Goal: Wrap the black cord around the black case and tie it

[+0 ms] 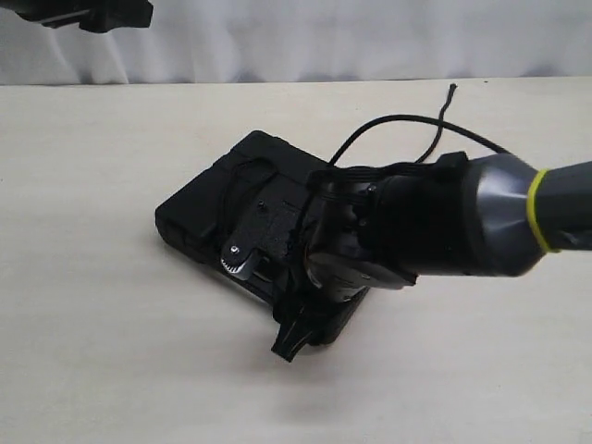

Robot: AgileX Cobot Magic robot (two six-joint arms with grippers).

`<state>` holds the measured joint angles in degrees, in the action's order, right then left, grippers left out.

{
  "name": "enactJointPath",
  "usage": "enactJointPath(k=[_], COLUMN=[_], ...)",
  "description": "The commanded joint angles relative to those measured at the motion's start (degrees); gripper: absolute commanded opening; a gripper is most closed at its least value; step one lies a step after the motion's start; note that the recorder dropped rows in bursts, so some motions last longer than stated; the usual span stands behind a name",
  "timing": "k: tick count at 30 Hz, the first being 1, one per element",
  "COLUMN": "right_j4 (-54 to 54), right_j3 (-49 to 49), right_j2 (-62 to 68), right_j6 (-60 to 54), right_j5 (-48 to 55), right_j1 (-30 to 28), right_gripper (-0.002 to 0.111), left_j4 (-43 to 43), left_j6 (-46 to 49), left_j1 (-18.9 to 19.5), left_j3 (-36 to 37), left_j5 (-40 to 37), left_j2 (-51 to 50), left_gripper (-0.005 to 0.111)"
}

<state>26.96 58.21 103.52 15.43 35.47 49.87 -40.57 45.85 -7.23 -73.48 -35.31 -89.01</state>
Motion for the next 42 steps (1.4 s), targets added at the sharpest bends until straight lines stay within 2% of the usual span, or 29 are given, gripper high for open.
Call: enactJointPath(k=[1,5,9,14,18,21,24,28,31,34,39,42], right_j4=[-3.82,-3.82,-3.59,-6.09,-19.70,-26.96,-30.94,-41.81,-51.64,-57.86,-57.11,-56.77], right_j3=[0.52,3.58,6.53,9.50,10.02,10.02,10.02,10.02,10.14,10.77,12.89,13.03], right_j2=[0.05,-1.41,-4.90,-10.33,-12.98,-13.11,-11.66,-9.68,-7.96,-5.28,-2.26,-1.04], right_j6=[-2.18,-2.55,-2.77,-4.22,-14.03,-18.80,-19.32,-25.05,-32.37,-37.12,-37.24,-36.67], right_j5=[0.87,4.66,8.68,10.01,9.68,9.24,7.87,5.46,4.90,5.19,7.20,3.64], right_j1=[-0.38,-0.50,-1.59,-8.52,-17.32,-23.88,-31.46,-41.45,-46.12,-48.79,-50.05,-50.05], right_gripper=[0.067,0.067,0.066,0.066,0.066,0.066,0.066,0.066,0.066,0.066,0.066,0.066], left_j4=[-0.66,-1.74,-4.80,-12.22,-20.10,-21.93,-19.64,-16.90,-15.93,-14.30,-13.53,-12.94], left_j6=[1.51,3.78,7.81,17.56,23.41,28.49,29.32,28.64,26.86,23.16,21.49,21.37], left_j1=[-0.17,-0.17,-0.17,-0.17,-1.97,-5.09,-7.98,-8.49,-8.01,-8.13,-8.14,-8.14], left_j3=[0.14,0.14,0.14,0.14,0.14,0.14,0.14,0.14,0.14,0.14,0.14,0.14], left_j5=[-4.25,-8.92,-9.79,-14.26,-14.07,-11.81,-7.10,-2.68,-2.52,-3.98,-3.04,-2.88], left_j2=[-2.31,-8.56,-13.75,-17.73,-20.76,-24.05,-26.41,-27.23,-27.12,-27.35,-25.91,-24.87], left_gripper=[0.065,0.065,0.065,0.065,0.064,0.053,0.040,0.026,0.018,0.023,0.041,0.051])
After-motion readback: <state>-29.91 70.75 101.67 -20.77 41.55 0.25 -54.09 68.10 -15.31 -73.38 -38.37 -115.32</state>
